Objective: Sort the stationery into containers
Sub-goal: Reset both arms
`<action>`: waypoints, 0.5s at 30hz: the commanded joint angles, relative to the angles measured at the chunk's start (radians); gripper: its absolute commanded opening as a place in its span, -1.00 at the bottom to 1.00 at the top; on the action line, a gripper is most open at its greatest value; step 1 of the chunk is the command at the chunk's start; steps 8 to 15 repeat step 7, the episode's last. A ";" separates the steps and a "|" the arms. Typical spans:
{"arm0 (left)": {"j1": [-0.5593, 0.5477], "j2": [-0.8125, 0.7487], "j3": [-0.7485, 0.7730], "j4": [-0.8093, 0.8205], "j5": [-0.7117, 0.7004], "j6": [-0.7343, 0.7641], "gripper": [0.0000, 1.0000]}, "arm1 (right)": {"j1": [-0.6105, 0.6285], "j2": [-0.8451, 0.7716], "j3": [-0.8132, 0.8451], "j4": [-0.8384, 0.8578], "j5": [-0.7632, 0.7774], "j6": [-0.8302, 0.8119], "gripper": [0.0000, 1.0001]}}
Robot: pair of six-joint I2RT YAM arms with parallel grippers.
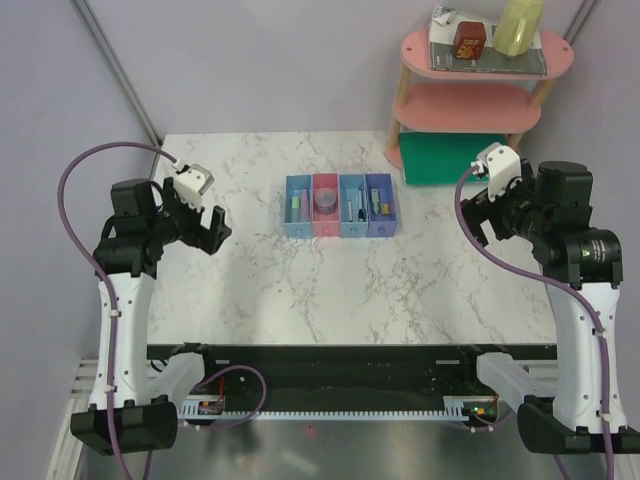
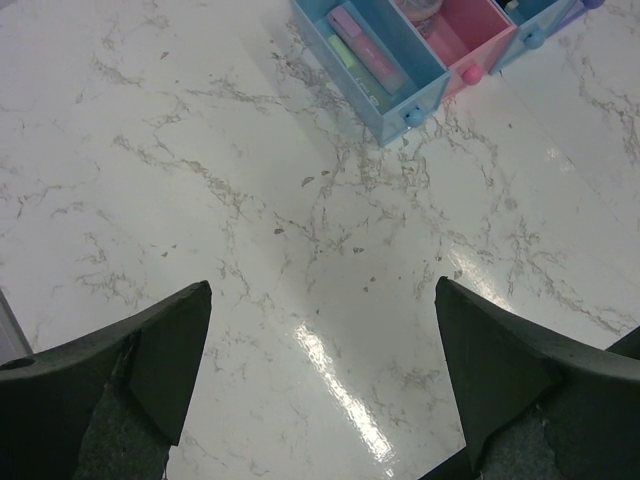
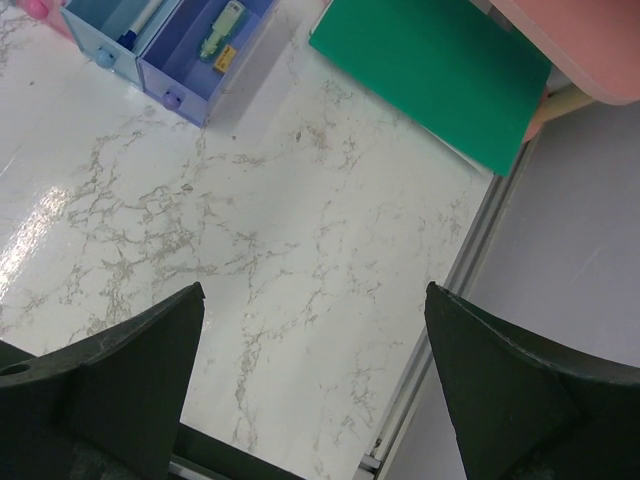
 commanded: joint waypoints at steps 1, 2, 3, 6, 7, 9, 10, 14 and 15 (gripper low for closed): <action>0.007 -0.024 -0.015 0.051 0.034 -0.025 0.99 | -0.004 -0.003 0.002 0.052 -0.008 0.048 0.96; 0.007 -0.027 -0.015 0.053 0.035 -0.023 0.99 | -0.003 -0.003 0.000 0.055 -0.009 0.052 0.96; 0.005 -0.027 -0.017 0.054 0.035 -0.025 0.99 | -0.004 -0.003 -0.001 0.058 -0.011 0.054 0.96; 0.007 -0.030 -0.014 0.056 0.035 -0.029 0.99 | -0.004 -0.003 -0.003 0.063 -0.016 0.055 0.96; 0.007 -0.029 -0.015 0.056 0.037 -0.028 0.99 | -0.004 -0.001 -0.004 0.063 -0.017 0.055 0.96; 0.007 -0.029 -0.015 0.056 0.037 -0.028 0.99 | -0.004 -0.001 -0.004 0.063 -0.017 0.055 0.96; 0.007 -0.029 -0.015 0.056 0.037 -0.028 0.99 | -0.004 -0.001 -0.004 0.063 -0.017 0.055 0.96; 0.007 -0.029 -0.015 0.056 0.037 -0.028 0.99 | -0.004 -0.001 -0.004 0.063 -0.017 0.055 0.96; 0.007 -0.029 -0.015 0.056 0.037 -0.028 0.99 | -0.004 -0.001 -0.004 0.063 -0.017 0.055 0.96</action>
